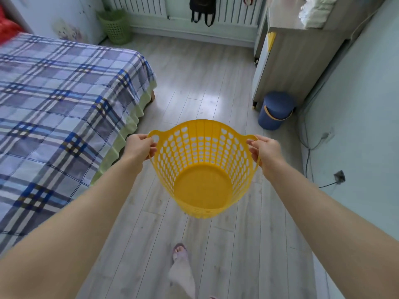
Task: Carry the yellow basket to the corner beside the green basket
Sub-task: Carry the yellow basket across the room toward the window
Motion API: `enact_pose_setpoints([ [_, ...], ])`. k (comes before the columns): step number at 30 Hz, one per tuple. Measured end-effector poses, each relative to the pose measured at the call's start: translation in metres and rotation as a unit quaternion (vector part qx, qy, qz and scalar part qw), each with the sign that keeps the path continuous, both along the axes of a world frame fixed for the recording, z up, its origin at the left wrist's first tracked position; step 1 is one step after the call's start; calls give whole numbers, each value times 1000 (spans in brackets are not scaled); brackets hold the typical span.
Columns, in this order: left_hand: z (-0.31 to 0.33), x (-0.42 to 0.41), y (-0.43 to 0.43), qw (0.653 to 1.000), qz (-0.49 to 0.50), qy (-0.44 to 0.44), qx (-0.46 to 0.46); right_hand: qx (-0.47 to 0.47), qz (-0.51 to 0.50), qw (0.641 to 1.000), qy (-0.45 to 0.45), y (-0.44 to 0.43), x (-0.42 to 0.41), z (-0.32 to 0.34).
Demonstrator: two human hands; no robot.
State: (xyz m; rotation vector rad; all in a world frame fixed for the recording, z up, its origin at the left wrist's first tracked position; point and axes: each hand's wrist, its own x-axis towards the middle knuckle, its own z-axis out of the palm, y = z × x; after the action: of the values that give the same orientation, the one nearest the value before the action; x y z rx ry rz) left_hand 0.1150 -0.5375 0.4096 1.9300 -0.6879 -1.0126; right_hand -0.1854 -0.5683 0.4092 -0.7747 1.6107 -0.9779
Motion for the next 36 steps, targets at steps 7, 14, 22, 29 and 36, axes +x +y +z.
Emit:
enact_pose_setpoints([
  [7,19,31,-141,999,-19,34,-17,0,-12,1000,-18,-140,30,20],
  [14,45,55,-286,999,-41,7,-34,-5,-9,1000,-20,-279,52,40],
  [22,60,67,-459,998,-35,-15,-58,-21,13,999,-36,-466,68,46],
  [29,67,94,-612,999,28,-3,-34,-1,64,997,-36,-645,101,62],
  [36,62,147,-751,997,51,28,-50,-20,93,995,-38,-791,156,71],
])
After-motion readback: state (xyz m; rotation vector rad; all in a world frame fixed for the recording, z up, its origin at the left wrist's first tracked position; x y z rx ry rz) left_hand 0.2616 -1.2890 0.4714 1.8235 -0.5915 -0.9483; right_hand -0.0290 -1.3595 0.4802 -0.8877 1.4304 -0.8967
